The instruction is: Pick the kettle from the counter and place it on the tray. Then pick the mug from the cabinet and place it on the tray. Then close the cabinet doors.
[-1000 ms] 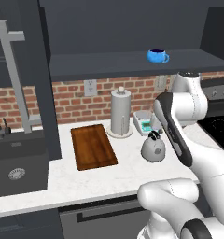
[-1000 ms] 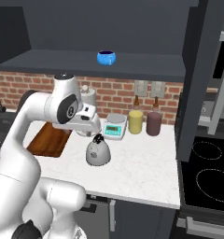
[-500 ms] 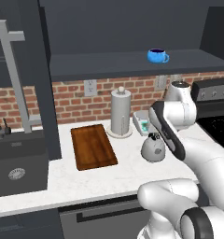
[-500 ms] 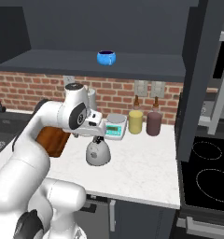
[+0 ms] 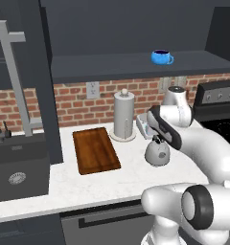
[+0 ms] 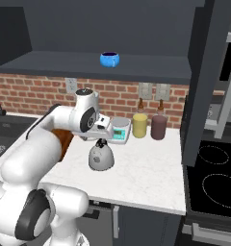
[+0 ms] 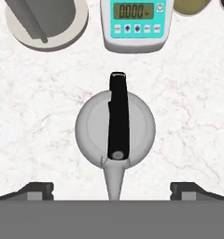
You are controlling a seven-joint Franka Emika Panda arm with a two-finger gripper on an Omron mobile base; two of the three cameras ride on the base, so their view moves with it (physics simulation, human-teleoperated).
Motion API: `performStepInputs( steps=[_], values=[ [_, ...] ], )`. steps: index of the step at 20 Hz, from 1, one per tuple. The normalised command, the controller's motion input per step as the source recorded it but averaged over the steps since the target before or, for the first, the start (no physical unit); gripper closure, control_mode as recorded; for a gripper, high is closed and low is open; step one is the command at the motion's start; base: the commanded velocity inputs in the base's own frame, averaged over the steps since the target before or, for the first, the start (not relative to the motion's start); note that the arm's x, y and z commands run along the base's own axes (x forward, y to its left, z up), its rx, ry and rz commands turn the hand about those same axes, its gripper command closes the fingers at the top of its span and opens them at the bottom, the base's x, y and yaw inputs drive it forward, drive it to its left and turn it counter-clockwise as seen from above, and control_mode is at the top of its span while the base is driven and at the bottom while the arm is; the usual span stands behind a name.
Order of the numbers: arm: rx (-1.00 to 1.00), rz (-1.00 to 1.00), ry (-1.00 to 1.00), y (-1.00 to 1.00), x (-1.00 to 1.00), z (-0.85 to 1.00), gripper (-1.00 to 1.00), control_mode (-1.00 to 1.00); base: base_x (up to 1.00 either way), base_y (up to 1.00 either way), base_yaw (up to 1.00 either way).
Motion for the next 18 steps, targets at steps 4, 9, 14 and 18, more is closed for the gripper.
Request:
performStepInputs(
  steps=[4,9,14,18],
  values=[
    [-0.02,0.0,0.06,-0.09,0.29,-0.35,-1.0,-1.0,0.0,0.0,0.0],
    [0.0,0.0,0.01,-0.02,0.28,-0.32,-1.0,-1.0,0.0,0.0,0.0],
    [0.0,0.0,0.0,0.0,0.29,-0.32,-1.0,-1.0,0.0,0.0,0.0],
    [0.0,0.0,0.01,-0.02,0.15,-0.22,-1.0,-1.0,0.0,0.0,0.0]
  ],
)
